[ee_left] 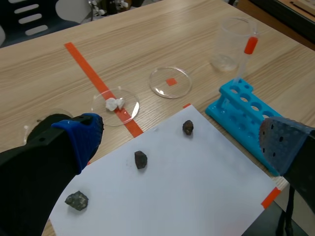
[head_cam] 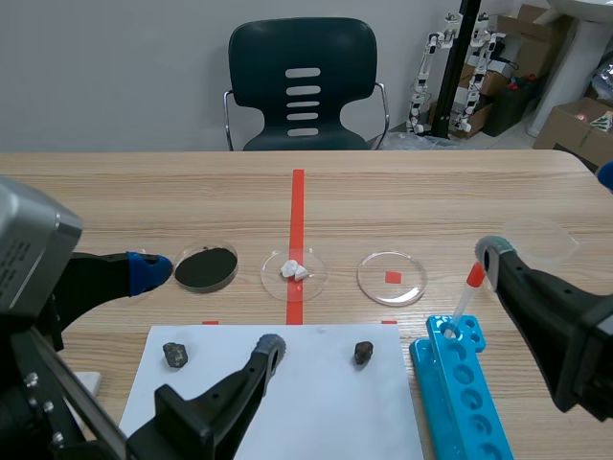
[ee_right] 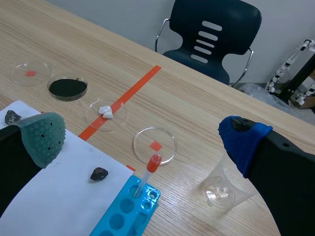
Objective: Return to the home posture
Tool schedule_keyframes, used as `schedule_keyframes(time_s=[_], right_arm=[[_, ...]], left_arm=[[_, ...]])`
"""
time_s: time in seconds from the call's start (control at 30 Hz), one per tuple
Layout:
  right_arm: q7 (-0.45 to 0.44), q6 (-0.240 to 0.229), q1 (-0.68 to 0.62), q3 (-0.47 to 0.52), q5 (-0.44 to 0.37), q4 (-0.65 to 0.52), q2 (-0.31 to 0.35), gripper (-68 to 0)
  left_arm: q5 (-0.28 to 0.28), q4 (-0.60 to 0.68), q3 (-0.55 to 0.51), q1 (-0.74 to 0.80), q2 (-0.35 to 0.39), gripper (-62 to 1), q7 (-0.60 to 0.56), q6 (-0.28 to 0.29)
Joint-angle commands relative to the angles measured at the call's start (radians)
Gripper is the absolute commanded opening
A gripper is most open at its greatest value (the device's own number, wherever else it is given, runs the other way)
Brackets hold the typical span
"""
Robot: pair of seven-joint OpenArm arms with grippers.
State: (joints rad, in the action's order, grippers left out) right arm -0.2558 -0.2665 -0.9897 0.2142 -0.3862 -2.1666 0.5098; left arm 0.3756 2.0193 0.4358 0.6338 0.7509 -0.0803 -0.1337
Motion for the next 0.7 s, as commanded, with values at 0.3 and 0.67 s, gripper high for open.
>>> schedule_keyframes(time_s=[0.3, 0.67], right_arm=[[-0.012, 0.005, 0.01, 0.005, -0.008, -0.018, 0.002, 0.4], [-0.012, 0.004, 0.01, 0.005, -0.008, -0.018, 0.002, 0.4]], left_arm=[[-0.001, 0.001, -0.003, 0.003, -0.004, 1.4, -0.006, 0.026], [-0.001, -0.005, -0.071, 0.048, -0.005, 1.4, -0.006, 0.026]])
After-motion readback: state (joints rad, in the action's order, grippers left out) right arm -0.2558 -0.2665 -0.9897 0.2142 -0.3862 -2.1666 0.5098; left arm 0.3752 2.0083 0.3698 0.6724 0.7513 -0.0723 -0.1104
